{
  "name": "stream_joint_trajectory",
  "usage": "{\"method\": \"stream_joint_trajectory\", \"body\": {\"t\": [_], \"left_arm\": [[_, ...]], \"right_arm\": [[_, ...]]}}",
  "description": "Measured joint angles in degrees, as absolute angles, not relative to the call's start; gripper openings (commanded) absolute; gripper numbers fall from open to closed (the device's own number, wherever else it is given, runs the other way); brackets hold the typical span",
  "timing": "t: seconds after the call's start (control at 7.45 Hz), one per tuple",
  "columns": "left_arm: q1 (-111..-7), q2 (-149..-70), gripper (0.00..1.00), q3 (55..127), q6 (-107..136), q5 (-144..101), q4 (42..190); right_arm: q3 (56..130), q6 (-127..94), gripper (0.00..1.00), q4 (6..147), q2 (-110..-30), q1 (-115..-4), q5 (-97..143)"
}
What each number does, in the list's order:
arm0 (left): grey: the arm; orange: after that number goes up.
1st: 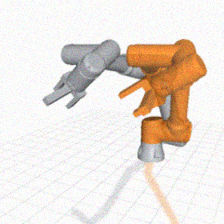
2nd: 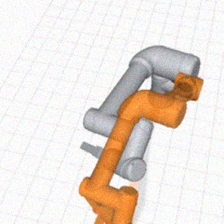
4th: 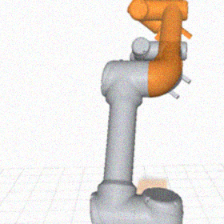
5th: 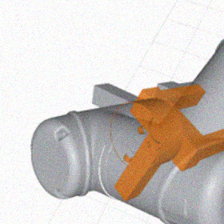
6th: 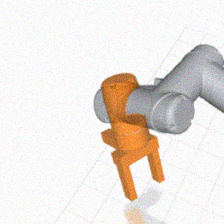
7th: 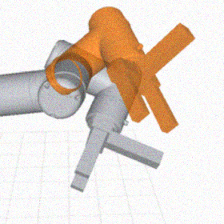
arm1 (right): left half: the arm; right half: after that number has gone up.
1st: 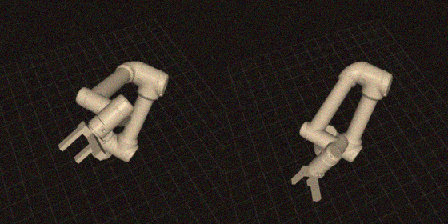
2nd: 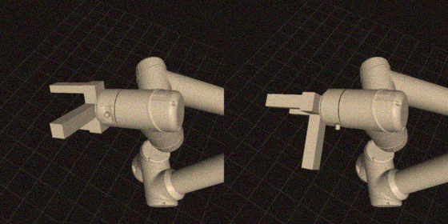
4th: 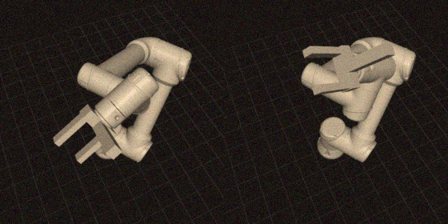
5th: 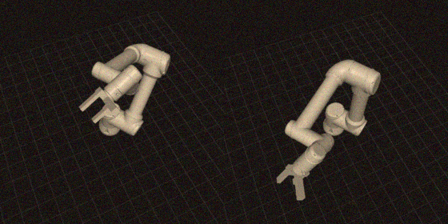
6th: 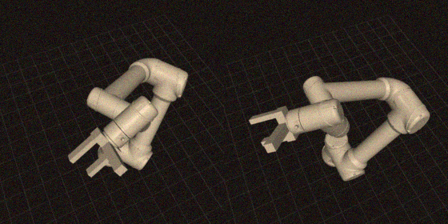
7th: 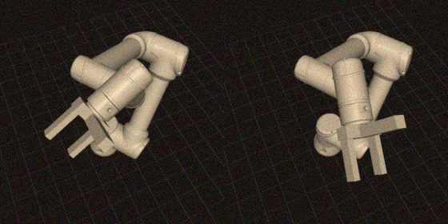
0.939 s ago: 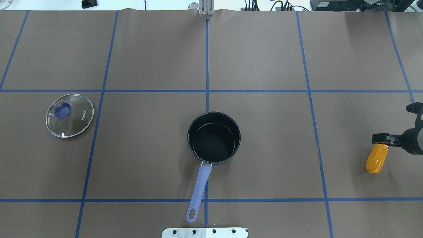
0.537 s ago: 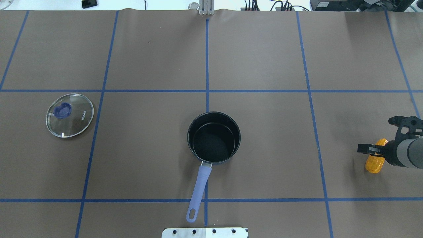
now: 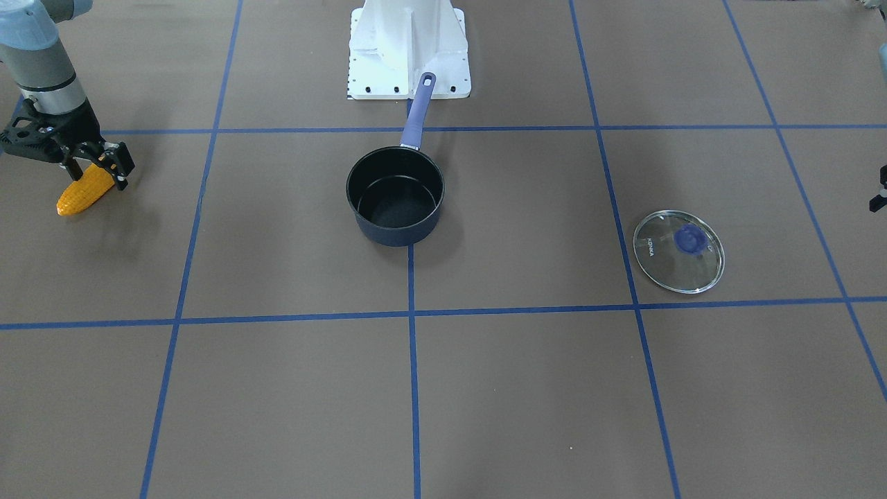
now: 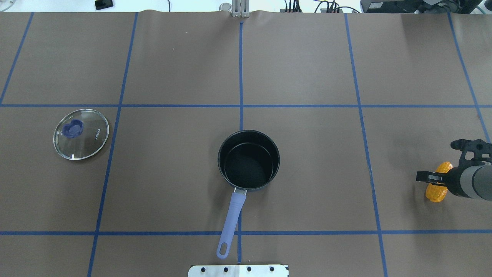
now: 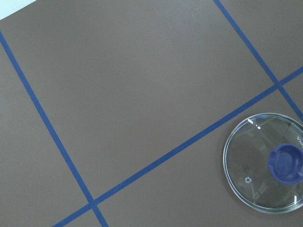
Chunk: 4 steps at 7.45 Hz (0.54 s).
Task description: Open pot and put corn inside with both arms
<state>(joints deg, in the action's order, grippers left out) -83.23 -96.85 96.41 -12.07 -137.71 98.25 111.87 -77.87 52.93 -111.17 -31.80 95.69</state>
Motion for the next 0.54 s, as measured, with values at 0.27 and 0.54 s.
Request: {"method": "stream_joint_trajectory", "body": {"t": [0.27, 0.54], "left_arm": [[-83.2, -96.5, 0.99, 96.5, -12.0, -137.7, 98.5], [-83.2, -96.4, 0.99, 96.5, -12.0, -137.5, 98.5]], "right_arm": [[112.6, -77.5, 0.88, 52.9, -111.2, -31.9, 95.7], [112.9, -76.9, 0.90, 53.0, -111.4, -32.1, 95.8]]}}
